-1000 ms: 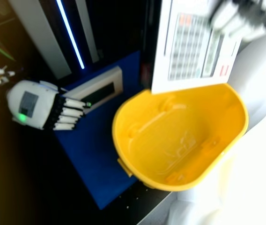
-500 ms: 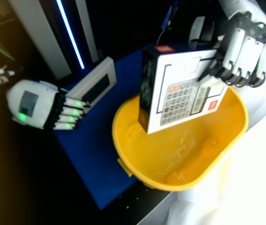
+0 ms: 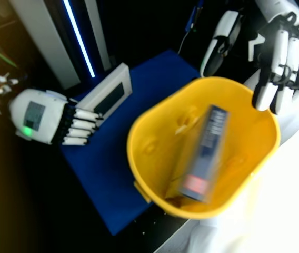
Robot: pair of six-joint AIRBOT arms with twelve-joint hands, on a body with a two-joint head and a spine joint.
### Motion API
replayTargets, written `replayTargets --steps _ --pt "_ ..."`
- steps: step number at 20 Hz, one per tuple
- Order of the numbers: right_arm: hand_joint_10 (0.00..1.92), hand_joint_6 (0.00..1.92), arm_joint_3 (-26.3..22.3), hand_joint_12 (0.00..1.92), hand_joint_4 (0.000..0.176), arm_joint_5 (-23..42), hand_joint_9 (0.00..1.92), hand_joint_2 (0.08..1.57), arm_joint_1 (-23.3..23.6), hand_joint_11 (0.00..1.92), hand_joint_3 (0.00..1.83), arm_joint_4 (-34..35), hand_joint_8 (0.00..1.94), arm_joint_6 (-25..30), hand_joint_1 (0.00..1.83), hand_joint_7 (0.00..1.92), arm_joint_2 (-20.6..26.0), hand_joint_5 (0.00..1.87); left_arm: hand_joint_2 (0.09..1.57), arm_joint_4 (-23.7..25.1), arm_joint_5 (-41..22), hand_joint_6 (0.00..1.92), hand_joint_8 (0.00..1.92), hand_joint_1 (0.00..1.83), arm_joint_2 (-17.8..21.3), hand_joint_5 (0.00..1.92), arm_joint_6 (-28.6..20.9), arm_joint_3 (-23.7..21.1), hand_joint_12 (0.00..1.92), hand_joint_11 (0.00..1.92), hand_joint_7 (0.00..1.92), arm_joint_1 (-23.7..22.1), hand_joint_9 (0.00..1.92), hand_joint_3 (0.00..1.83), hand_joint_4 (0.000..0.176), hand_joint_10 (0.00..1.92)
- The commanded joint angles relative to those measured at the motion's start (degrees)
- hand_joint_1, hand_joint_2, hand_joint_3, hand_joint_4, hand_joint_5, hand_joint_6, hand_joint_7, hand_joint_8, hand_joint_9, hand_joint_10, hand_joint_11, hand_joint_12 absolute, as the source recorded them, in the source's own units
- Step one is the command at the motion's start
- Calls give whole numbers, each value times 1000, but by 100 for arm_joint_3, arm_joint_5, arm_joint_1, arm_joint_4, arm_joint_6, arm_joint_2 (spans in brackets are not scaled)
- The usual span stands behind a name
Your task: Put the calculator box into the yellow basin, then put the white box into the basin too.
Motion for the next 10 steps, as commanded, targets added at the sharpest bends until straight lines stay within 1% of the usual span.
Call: replayTargets --steps 1,2,3,4,5,6,7,8,9,10 --pt "1417 653 17 1688 0 -718 963 1094 99 924 0 -50 1168 89 1295 987 42 1091 975 -162 -746 77 6 752 99 478 3 -49 1475 0 419 -27 126 4 0 678" --pt "1417 653 16 1688 0 -721 963 1094 136 924 0 -80 1168 101 1295 987 62 1091 975 -211 -804 77 6 752 163 478 33 -89 1475 0 419 -13 126 4 0 678" --pt "1277 836 14 1522 0 -746 929 1104 180 808 0 -126 1047 133 1378 948 94 1009 984 -327 -874 34 1 743 294 506 166 -180 1410 0 423 -6 213 2 0 495" --pt "1277 836 10 1522 0 -836 929 1104 206 808 0 -187 1047 210 1378 948 124 1009 984 -432 -924 34 1 743 397 506 314 -263 1410 0 423 -6 213 2 0 495" --pt "1219 1035 -2 1431 0 -943 909 1108 222 736 1 -238 933 285 1377 991 158 949 973 -525 -970 12 1 749 488 554 434 -325 1385 0 453 -7 260 0 0 363" --pt "1202 1051 -29 1435 0 -1068 911 1106 232 730 0 -264 902 320 1378 1025 203 934 960 -599 -1011 13 0 767 570 605 497 -365 1367 0 444 -8 282 0 0 270" --pt "1202 1051 -70 1435 0 -1180 911 1106 232 730 0 -274 902 321 1378 1025 271 934 960 -678 -1081 13 0 767 648 605 504 -386 1367 0 444 -8 282 0 0 270" --pt "1190 1106 -126 1393 0 -1326 920 1112 233 782 1 -307 921 321 1375 1018 361 889 972 -762 -1144 9 0 736 741 624 515 -407 1416 0 448 -8 328 4 0 168" --pt "1190 1106 -177 1393 0 -1447 920 1112 233 782 1 -342 921 321 1375 1018 436 889 972 -846 -1162 9 0 736 798 624 570 -425 1416 0 448 -7 328 4 0 168" --pt "1168 955 -243 1390 0 -1582 964 1092 233 839 0 -343 860 321 1384 1066 522 945 1009 -998 -1157 9 1 717 871 628 768 -461 1430 0 450 -7 337 18 0 164"
